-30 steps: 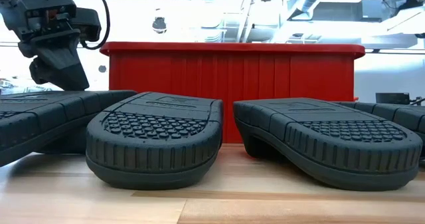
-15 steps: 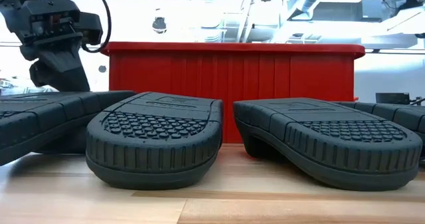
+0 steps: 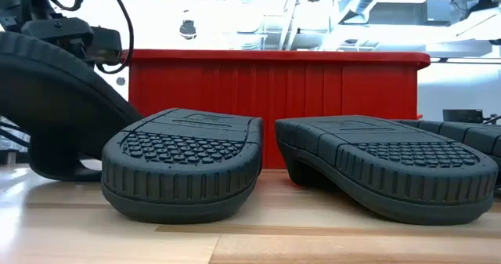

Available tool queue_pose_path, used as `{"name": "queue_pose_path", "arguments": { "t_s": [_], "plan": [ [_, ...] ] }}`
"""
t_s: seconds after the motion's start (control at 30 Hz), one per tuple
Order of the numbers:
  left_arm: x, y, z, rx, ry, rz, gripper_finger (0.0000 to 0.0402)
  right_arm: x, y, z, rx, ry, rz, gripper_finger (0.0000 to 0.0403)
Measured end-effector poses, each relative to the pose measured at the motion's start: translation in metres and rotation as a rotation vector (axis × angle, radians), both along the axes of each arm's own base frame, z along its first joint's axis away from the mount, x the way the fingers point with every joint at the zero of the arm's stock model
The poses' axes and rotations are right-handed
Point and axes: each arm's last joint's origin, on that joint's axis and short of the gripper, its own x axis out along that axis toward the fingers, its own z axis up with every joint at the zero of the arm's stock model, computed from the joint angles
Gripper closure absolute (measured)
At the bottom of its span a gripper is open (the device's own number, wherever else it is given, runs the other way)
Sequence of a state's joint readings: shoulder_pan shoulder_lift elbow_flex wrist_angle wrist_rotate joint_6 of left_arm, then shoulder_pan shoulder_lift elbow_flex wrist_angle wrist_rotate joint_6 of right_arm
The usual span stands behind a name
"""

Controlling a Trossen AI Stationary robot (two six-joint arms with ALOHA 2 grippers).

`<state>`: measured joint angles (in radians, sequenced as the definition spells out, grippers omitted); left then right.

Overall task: Pick and place slides into bin
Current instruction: Put the black slide into the red bin

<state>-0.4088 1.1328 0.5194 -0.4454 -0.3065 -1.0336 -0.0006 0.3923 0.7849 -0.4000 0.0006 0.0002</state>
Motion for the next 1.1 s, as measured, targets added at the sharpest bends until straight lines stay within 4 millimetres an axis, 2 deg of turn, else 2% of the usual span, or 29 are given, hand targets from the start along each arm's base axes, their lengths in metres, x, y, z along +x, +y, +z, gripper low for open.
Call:
{"name": "queue_pose_path", "arguments": {
  "t_s": [0.33,0.8,1.1],
  "plan": [
    [0.002,-0.001,0.002,0.005,-0.014,-0.040,0.0228,0.000,0.000,0.000,0.000,0.000,0.000,0.0403],
    [0.009,-0.005,0.016,0.046,-0.050,-0.131,0.0228,0.000,0.000,0.000,0.000,0.000,0.000,0.0403],
    [0.004,-0.017,0.017,0.052,-0.055,-0.204,0.0228,0.000,0.000,0.000,0.000,0.000,0.000,0.0403]
  ]
}}
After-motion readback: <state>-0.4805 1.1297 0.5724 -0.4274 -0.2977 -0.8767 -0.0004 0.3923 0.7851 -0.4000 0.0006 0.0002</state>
